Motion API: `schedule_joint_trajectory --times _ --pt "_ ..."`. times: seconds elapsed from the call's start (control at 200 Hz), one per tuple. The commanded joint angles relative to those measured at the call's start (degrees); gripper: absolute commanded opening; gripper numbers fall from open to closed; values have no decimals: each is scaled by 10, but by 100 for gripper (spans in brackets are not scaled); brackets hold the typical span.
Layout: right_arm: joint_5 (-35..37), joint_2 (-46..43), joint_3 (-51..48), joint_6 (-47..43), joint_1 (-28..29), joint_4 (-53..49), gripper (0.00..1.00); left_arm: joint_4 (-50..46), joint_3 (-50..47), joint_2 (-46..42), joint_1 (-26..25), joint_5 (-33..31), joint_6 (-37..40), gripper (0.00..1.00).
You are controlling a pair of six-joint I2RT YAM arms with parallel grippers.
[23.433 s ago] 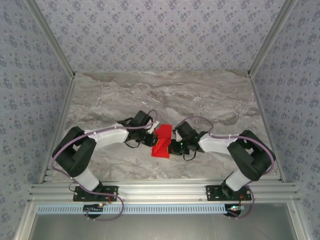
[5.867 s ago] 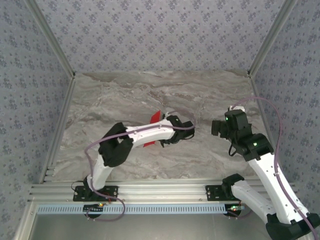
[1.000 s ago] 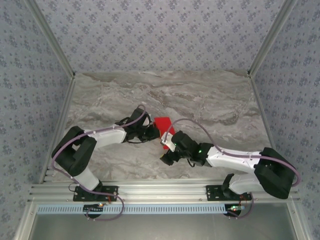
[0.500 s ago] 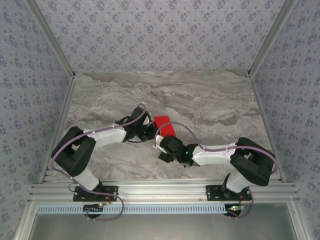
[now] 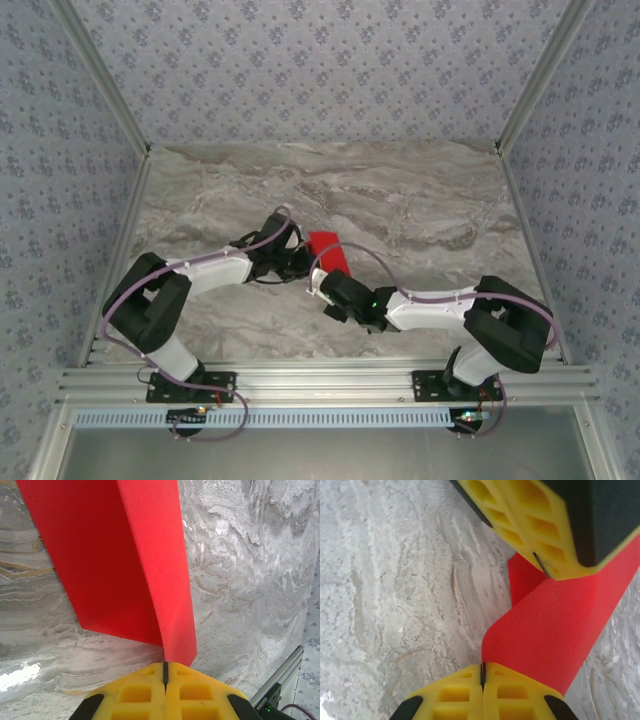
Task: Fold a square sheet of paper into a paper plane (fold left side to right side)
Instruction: Third fold the triangle at the center of the table.
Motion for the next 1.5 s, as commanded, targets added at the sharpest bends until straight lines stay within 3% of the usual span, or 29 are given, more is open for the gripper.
schedule_joint_trajectory --times 0.0,0.1,0.215,0.315,0.425,0.625,1.079,1.319,1.494 --pt "-57 -16 13 14 -6 -35 0 -15 15 -24 10 3 14 12" --pt "-107 -18 18 25 -18 -46 0 -28 10 -40 19 2 24 19" --pt "-190 -17 28 31 -39 -64 0 -49 -5 -77 35 -4 42 37" --pt "-249 -11 39 48 -57 -75 0 -68 -9 -112 47 -8 57 40" --pt "-293 0 50 68 -73 -75 0 -77 11 -100 51 6 73 35" --pt "-346 29 74 84 -90 -82 0 -77 80 -1 50 52 96 22" --pt "-428 72 95 120 -118 -76 0 -114 179 158 38 71 133 17" --pt "-483 83 102 125 -157 -88 0 -122 185 194 34 72 143 16" --pt "-476 93 113 126 -177 -107 0 -123 178 204 29 71 148 15"
